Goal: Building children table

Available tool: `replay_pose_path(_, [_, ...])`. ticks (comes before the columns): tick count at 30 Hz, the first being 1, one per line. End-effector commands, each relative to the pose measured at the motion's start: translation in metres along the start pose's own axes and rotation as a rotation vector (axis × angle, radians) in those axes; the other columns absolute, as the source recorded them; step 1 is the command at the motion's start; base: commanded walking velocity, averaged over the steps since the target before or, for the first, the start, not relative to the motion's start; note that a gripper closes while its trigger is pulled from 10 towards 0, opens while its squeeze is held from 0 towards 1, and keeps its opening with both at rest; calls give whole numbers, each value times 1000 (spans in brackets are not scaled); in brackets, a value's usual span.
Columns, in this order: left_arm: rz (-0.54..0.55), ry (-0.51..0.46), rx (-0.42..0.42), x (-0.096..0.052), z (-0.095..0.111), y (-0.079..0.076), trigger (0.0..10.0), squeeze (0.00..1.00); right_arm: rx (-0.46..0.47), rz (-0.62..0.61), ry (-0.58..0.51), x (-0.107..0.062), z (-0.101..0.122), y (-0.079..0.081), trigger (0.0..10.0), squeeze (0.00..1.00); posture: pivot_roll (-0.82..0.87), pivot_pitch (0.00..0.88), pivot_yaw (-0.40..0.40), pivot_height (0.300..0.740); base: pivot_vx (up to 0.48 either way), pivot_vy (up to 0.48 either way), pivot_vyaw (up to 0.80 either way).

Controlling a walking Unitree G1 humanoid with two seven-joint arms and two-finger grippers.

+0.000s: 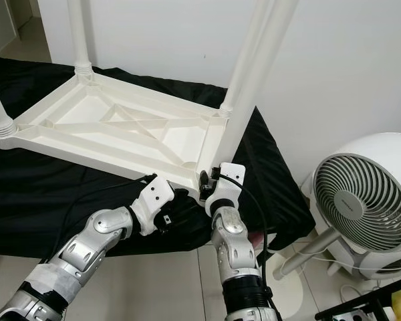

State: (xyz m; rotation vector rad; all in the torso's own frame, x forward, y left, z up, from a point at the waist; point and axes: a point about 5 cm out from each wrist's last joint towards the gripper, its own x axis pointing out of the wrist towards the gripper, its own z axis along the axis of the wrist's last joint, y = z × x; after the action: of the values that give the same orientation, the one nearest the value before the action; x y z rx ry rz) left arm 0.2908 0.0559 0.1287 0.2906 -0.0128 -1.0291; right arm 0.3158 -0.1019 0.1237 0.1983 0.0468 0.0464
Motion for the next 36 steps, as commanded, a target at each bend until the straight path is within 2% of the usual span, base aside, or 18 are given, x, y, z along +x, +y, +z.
replay_pose_path(1, [-94, -6, -2, 2, 1, -9, 10000, 0, 13, -27, 80, -5, -16, -7, 10000, 145, 64, 0, -161, 740, 0, 0, 0])
replay_pose_path(2, [-93, -5, -2, 1, 1, -9, 10000, 0, 10, -15, 64, -5, -13, -6, 10000, 1000, 65, 0, -162, 740, 0, 0, 0])
replay_pose_path(7, [-94, -4, -1, 1, 0, -10, 10000, 0, -15, 43, 21, -4, -3, -7, 10000, 1000, 70, 0, -166, 740, 0, 0, 0])
replay_pose_path(8, [-92, -4, 0, 1, 0, -10, 10000, 0, -23, 70, 33, -2, -1, -12, 10000, 0, 72, 0, -167, 740, 0, 0, 0])
replay_pose_path(13, [-91, -4, 0, 1, 1, -9, 10000, 0, -45, 118, 58, 0, 2, -21, 10000, 0, 74, 0, -166, 740, 0, 0, 0])
replay_pose_path(14, [-92, -4, 1, 1, 1, -9, 10000, 0, -67, 187, 78, 1, 2, -24, 10000, 0, 75, 0, -164, 740, 0, 0, 0])
replay_pose_path(15, [-92, -4, 1, 1, 1, -9, 10000, 0, -67, 187, 78, 1, 2, -24, 10000, 0, 75, 0, -164, 740, 0, 0, 0])
replay_pose_path(16, [-97, -3, 1, 1, 1, -9, 10000, 0, -116, 266, 86, 3, 4, -27, 10000, 0, 74, 0, -161, 740, 0, 0, 0])
replay_pose_path(19, [-108, -2, 2, 0, 1, -10, 10000, 0, -167, 339, 90, 4, 6, -29, 10000, 0, 74, 0, -160, 740, 0, 0, 0])
replay_pose_path(20, [-130, -6, -8, 1, 4, -11, 10000, 0, -251, 434, 83, 6, 10, -32, 10000, 0, 77, 0, -160, 740, 0, 0, 0])
replay_pose_path(25, [-157, -9, -3, 0, 6, -13, 10000, 0, -326, 524, 61, 13, 16, -33, 10000, 0, 84, 0, -156, 740, 0, 0, 0])
replay_pose_path(31, [-163, 4, -5, -3, 4, -14, 10000, 0, -339, 571, 90, 26, 11, -32, 10000, 0, 96, 0, -159, 740, 0, 0, 0])
replay_pose_path(32, [-159, 4, -1, -3, 4, -14, 10000, 0, -332, 576, 114, 27, 7, -33, 4118, 0, 101, 0, -163, 740, 0, 0, 0])
replay_pose_path(33, [-155, 4, -2, -3, 4, -14, 10000, 0, -333, 581, 127, 28, 4, -33, 0, 0, 105, 0, -167, 740, 0, 0, 0])
replay_pose_path(36, [-149, 4, -1, -3, 4, -13, 10000, 0, -325, 596, 155, 28, -1, -34, 0, 0, 108, 0, -171, 740, 0, 0, 0])
